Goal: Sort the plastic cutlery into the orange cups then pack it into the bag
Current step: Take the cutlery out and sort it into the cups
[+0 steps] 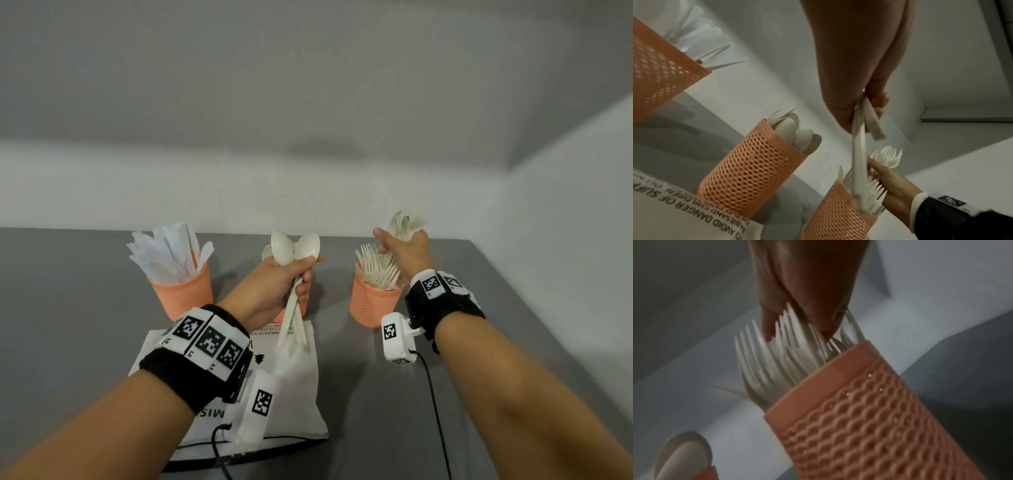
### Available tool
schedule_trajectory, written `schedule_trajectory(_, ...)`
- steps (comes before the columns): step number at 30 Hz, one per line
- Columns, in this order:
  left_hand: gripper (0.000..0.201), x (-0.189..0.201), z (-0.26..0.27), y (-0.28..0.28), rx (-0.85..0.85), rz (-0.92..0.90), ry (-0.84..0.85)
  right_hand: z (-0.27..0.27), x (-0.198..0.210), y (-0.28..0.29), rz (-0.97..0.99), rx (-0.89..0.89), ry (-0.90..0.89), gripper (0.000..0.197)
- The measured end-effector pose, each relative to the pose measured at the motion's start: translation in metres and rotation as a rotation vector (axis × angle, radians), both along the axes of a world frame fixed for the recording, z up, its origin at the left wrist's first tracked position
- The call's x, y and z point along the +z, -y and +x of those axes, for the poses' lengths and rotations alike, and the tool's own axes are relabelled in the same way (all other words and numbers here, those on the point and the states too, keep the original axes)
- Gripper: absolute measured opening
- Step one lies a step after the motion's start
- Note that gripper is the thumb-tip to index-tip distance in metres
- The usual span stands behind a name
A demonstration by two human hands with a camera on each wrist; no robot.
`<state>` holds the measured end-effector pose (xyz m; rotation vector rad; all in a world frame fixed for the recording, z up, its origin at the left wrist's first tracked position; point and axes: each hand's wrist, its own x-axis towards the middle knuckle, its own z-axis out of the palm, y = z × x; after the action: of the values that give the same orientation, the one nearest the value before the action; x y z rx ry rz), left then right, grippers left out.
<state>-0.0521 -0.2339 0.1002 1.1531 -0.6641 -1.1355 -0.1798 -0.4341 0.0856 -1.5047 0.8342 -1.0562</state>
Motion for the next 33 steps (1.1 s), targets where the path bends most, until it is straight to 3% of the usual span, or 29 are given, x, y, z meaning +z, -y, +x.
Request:
schedule_trajectory(5,0.016,0.000,-0.007,0.009,0.048,-0.020,0.025,-0.002,0.005,0.003,0.022,0.095,0.172,0.042)
schedule_trajectory(8,0.016,-0.003,-0.009,0.014,0.057,-0.022,0.038,-0.006,0.010,-0.001,-0.011,0.083,0.198,0.022)
schedule_trajectory(9,0.017,-0.004,-0.009,0.016,0.060,-0.022,0.038,-0.007,0.011,-0.002,-0.019,0.057,0.163,0.015)
schedule_trajectory(12,0.016,-0.007,-0.010,0.020,0.068,-0.019,0.032,-0.012,0.007,-0.001,-0.071,0.040,-0.057,0.032)
schedule_trajectory(16,0.017,-0.009,-0.011,0.023,0.067,-0.011,0.022,-0.015,0.003,0.006,-0.107,0.078,-0.255,0.028)
schedule_trajectory(19,0.016,-0.008,-0.013,0.025,0.061,-0.013,0.023,-0.016,-0.006,0.016,-0.231,0.081,-0.543,0.048)
schedule_trajectory(21,0.016,-0.007,-0.014,0.025,0.056,-0.014,0.028,-0.019,-0.010,0.018,-0.256,0.133,-0.696,0.044)
schedule_trajectory(23,0.016,-0.007,-0.014,0.023,0.057,-0.012,0.025,-0.021,-0.010,0.019,-0.280,0.185,-0.747,0.049)
schedule_trajectory(25,0.017,-0.007,-0.013,0.022,0.066,-0.007,0.011,-0.023,-0.007,0.017,-0.350,0.141,-0.576,0.052)
schedule_trajectory(27,0.017,-0.008,-0.012,0.021,0.083,-0.005,-0.002,-0.022,-0.003,0.013,-0.423,0.078,-0.422,0.040)
schedule_trajectory(28,0.016,-0.008,-0.012,0.020,0.089,-0.004,-0.005,-0.022,-0.004,0.011,-0.454,0.094,-0.470,0.038)
schedule_trajectory(31,0.011,-0.007,-0.012,0.017,0.092,-0.008,-0.001,-0.020,-0.010,0.005,-0.538,0.130,-0.837,0.037)
schedule_trajectory(33,0.013,-0.006,-0.011,0.017,0.108,-0.010,0.009,-0.018,-0.003,-0.006,-0.678,0.026,-0.763,0.038)
